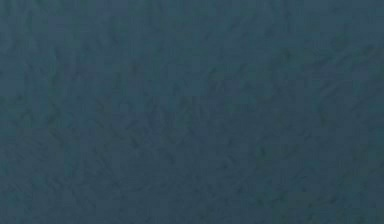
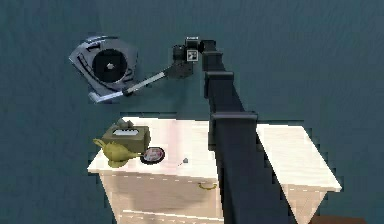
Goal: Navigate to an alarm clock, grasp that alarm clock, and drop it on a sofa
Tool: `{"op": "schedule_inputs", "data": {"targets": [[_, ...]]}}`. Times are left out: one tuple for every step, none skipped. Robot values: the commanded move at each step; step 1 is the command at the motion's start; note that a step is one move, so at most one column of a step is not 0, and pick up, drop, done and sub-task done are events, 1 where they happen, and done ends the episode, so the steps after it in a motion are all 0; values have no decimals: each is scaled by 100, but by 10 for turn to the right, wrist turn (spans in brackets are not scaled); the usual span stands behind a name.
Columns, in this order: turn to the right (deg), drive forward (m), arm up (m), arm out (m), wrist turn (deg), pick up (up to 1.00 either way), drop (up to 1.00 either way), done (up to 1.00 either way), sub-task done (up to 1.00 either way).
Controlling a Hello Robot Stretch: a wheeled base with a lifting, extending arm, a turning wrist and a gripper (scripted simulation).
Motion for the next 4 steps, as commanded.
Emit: {"op": "schedule_inputs", "data": {"targets": [[0, 0, 0, 0, -450, 0, 0, 0, 0], [0, 0, 0, 0, -240, 0, 0, 0, 0], [0, 0, 0, -48, 0, 0, 0, 0, 0], [-450, 0, 0, 0, 0, 0, 0, 0, 0]]}}
